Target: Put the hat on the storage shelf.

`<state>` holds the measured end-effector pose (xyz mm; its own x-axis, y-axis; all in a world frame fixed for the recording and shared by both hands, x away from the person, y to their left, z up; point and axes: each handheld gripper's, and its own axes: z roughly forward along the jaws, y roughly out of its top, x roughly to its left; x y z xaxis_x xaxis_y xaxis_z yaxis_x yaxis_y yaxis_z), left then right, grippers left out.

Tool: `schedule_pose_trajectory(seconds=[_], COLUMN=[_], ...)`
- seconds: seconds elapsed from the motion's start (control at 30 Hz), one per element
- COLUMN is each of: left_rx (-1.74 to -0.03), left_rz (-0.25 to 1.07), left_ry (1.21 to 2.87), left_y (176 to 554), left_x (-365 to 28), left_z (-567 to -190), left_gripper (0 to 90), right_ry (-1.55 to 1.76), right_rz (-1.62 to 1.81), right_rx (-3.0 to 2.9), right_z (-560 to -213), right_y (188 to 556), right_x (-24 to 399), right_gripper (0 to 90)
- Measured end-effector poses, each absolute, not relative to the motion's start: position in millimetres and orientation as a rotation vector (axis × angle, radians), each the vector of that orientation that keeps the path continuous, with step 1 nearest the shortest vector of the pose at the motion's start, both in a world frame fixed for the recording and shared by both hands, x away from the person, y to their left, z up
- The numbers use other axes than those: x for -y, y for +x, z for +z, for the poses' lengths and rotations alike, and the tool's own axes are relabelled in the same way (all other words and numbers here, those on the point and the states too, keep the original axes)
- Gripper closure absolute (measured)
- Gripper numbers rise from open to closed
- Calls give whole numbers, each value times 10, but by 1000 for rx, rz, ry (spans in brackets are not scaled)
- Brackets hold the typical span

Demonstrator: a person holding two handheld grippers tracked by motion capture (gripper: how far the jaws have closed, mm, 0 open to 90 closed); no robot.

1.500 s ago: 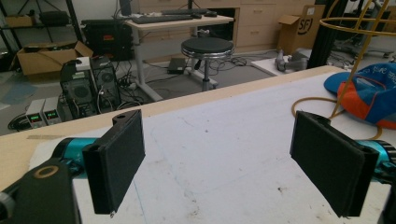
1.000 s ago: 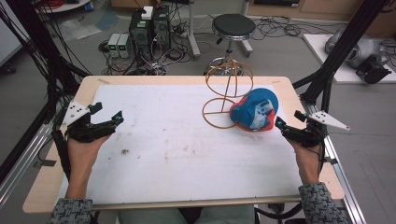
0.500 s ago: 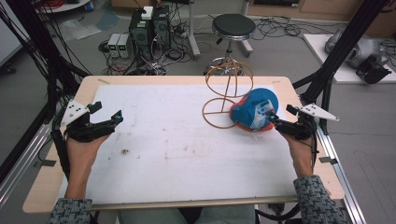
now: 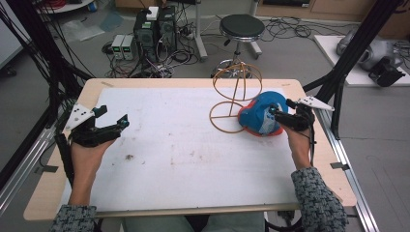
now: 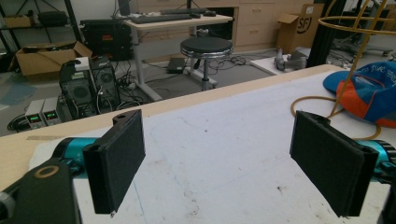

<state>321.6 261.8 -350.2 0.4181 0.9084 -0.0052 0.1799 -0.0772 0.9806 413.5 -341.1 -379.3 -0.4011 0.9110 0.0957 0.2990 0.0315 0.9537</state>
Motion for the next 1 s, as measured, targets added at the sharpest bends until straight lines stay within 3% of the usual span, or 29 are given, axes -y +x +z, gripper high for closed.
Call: schedule_pose_trajectory(seconds=[1.0], left_rx=[-998], left_rz=[781], left_ry=[1562], left_y=[3244], left_x=[-2584], left_z=[-3535], left_gripper=[184], right_ry=[949], right_rz=[1143], right_rx=[-1977], right_z=[-3998], right_y=[4603], right_x=[3326], right_gripper=[329])
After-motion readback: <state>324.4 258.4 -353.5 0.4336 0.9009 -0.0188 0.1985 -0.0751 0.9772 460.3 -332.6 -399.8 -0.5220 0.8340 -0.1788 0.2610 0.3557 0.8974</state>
